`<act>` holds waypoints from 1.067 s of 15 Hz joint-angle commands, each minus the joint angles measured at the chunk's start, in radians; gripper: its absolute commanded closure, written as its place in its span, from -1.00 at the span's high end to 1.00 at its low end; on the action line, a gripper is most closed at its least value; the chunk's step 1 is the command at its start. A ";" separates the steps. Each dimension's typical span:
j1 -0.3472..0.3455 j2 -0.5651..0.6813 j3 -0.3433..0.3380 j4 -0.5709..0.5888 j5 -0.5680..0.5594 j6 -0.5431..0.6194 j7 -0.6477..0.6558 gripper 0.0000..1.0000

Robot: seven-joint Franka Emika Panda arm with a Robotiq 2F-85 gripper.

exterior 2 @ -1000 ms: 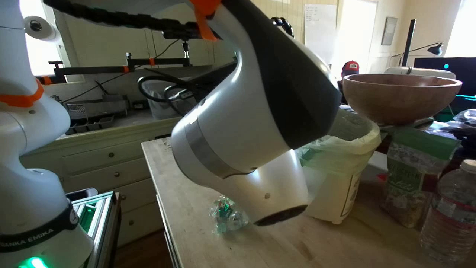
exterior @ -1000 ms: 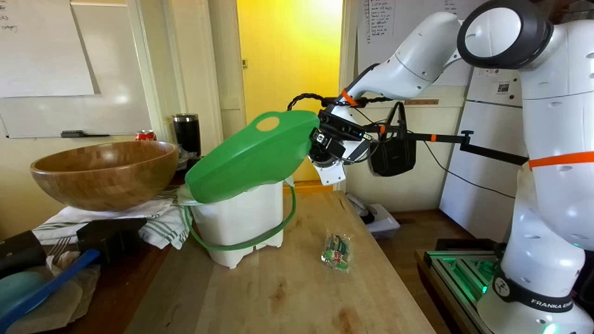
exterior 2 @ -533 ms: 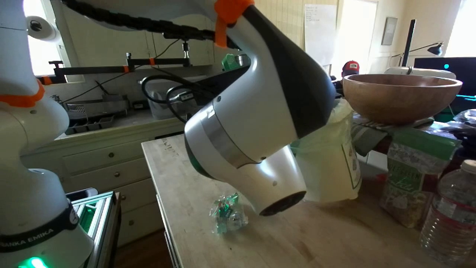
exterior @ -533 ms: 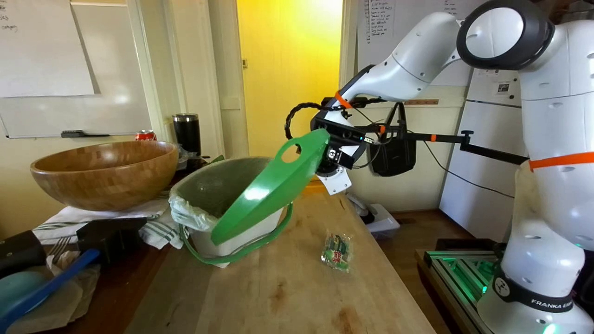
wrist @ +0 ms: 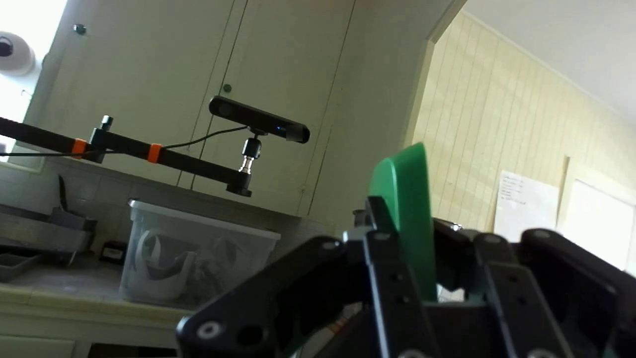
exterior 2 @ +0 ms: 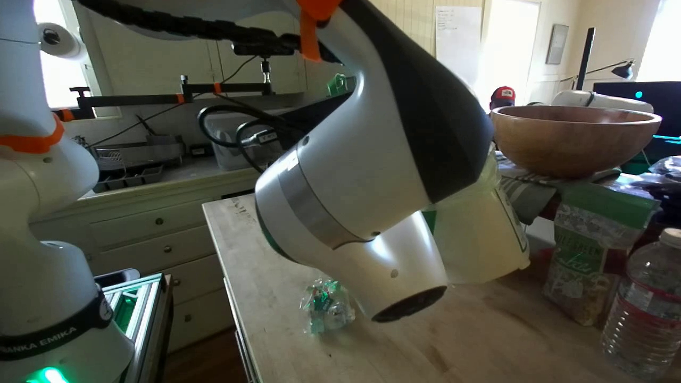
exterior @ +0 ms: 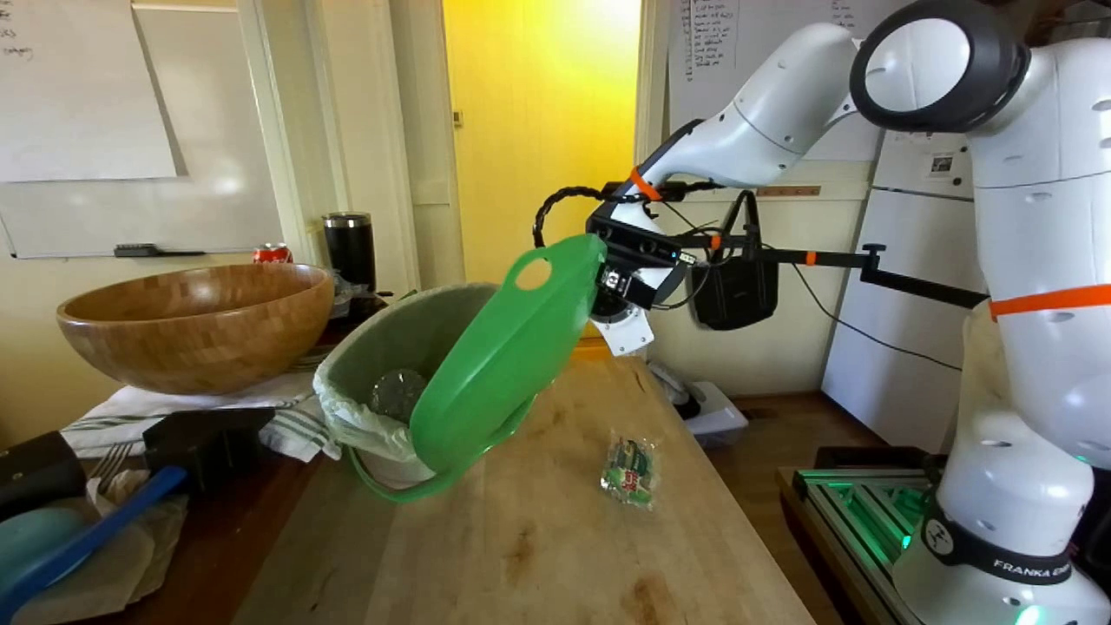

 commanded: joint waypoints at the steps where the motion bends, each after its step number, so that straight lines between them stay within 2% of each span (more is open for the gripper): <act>1: -0.016 0.000 -0.015 0.000 0.088 0.045 0.045 -0.96; 7: -0.034 0.019 -0.008 -0.003 0.191 0.032 0.126 -0.96; 8: -0.036 0.024 -0.007 0.001 0.200 0.032 0.133 -0.91; 9: -0.037 0.027 -0.007 0.003 0.210 0.034 0.143 -0.53; 10: -0.038 0.027 -0.007 0.004 0.218 0.039 0.149 -0.96; 11: -0.038 0.030 -0.006 0.006 0.230 0.042 0.152 -0.91; 13: -0.041 0.036 -0.006 0.008 0.246 0.046 0.166 -0.98; 15: -0.044 0.039 -0.008 0.010 0.252 0.054 0.173 -0.96; 16: -0.046 0.040 -0.009 0.011 0.253 0.056 0.174 -0.42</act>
